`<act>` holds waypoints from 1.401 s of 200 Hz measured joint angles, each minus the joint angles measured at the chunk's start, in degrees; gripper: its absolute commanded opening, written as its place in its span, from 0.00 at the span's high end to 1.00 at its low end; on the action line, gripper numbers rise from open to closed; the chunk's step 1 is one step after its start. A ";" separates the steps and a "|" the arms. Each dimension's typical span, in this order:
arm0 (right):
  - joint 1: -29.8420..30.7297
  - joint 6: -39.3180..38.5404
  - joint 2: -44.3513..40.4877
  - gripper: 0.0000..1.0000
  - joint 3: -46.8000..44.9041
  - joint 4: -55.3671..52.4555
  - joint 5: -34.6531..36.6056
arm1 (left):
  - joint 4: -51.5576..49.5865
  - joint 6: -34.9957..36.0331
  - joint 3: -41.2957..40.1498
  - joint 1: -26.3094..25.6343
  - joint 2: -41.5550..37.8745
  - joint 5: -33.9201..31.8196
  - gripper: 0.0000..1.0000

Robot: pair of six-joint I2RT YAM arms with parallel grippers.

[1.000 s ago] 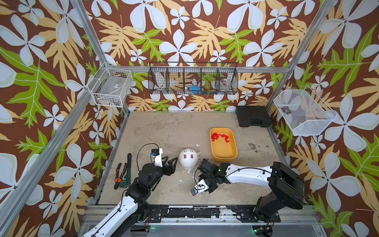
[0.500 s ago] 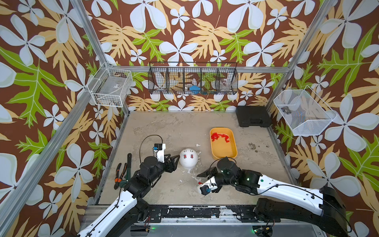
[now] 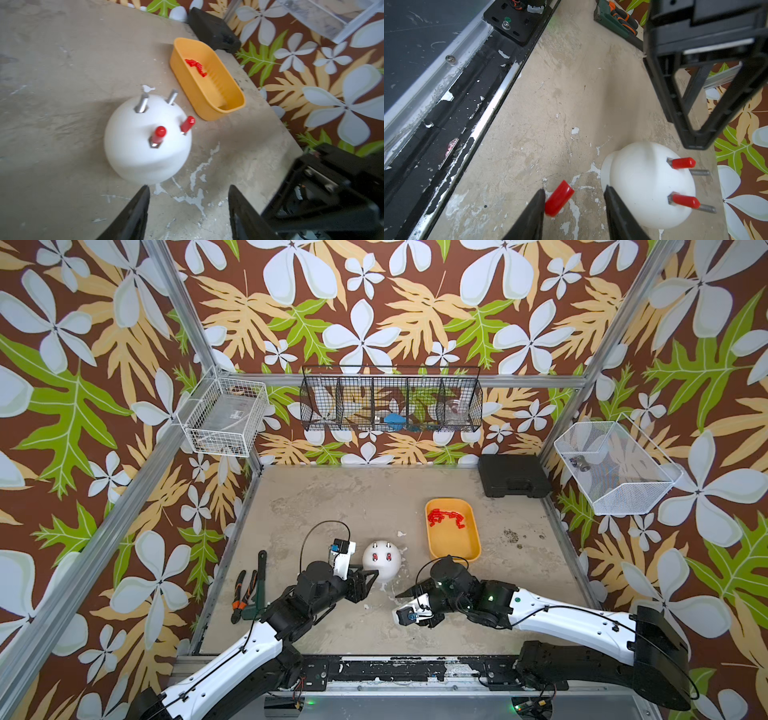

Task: Cover the protruding screws with screw protection sleeves
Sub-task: Place the screw protection sleeve at the center of the board.

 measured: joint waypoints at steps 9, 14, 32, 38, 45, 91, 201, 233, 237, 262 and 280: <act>0.00 0.31 -0.52 0.50 0.57 -0.44 -0.22 | 1.07 -0.13 -1.86 -0.90 -2.45 1.46 0.41; 0.00 0.46 -0.87 0.50 0.96 -0.79 -0.39 | 1.73 -0.39 -3.02 -1.14 -3.91 2.12 0.41; -0.02 1.16 -2.47 0.50 2.14 -2.19 -1.62 | 4.90 -1.36 -6.51 -1.97 -8.35 4.98 0.41; -0.02 1.14 -3.08 0.50 2.38 -2.64 -2.05 | 6.14 -1.36 -7.28 -2.43 -9.33 5.90 0.41; -0.02 1.14 -3.65 0.50 2.62 -3.21 -2.58 | 7.56 -1.38 -7.82 -3.02 -9.90 6.91 0.41; -0.46 1.14 -5.35 0.50 3.34 -6.58 -5.22 | 16.46 -0.57 -9.18 -6.64 -7.19 12.28 0.40; -1.36 1.16 -5.07 0.51 3.74 -6.64 -6.29 | 27.76 0.11 -10.73 -7.80 3.72 19.76 0.37; -1.27 1.49 -4.46 0.51 2.23 -5.95 -5.88 | 31.34 -0.26 -10.75 -7.87 6.25 21.73 0.37; -1.27 1.53 -4.28 0.51 2.19 -5.77 -5.86 | 31.54 -0.26 -10.82 -7.89 6.71 21.79 0.37; -1.29 3.06 -2.67 0.52 1.57 -3.23 -5.62 | 31.36 -0.33 -11.76 -7.91 7.74 21.16 0.40; -1.29 5.88 -2.21 0.56 -1.62 0.09 -5.35 | 30.12 -0.33 -12.66 -7.91 5.88 18.45 0.41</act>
